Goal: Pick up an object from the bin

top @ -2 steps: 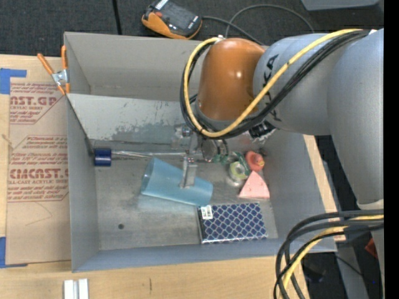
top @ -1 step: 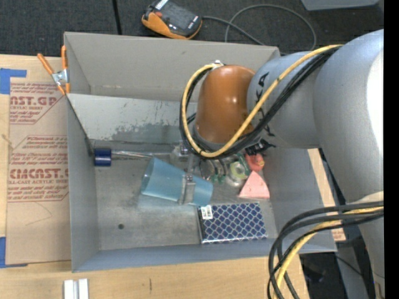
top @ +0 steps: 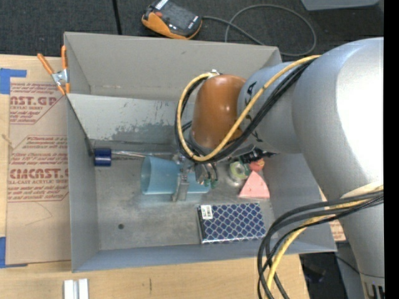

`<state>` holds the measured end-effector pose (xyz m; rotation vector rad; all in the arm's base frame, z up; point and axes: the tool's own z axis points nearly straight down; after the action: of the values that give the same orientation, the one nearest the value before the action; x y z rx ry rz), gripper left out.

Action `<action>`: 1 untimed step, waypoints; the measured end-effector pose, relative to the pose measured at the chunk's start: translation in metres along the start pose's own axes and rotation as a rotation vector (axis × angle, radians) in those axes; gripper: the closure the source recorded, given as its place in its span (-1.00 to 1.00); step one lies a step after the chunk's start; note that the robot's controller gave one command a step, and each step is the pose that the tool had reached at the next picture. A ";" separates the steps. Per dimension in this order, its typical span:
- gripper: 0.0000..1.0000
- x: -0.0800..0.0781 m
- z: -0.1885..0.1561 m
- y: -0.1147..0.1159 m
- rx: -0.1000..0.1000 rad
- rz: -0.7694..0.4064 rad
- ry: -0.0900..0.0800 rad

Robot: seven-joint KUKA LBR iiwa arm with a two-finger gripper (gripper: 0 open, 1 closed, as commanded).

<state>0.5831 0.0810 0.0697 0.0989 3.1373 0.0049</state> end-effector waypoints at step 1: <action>1.00 0.000 0.000 0.000 0.000 0.000 0.000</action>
Offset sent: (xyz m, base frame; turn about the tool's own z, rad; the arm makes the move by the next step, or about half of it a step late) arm -0.0031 0.0032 0.1374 -0.0386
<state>0.5831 0.0810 0.0697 0.0992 3.1373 0.0051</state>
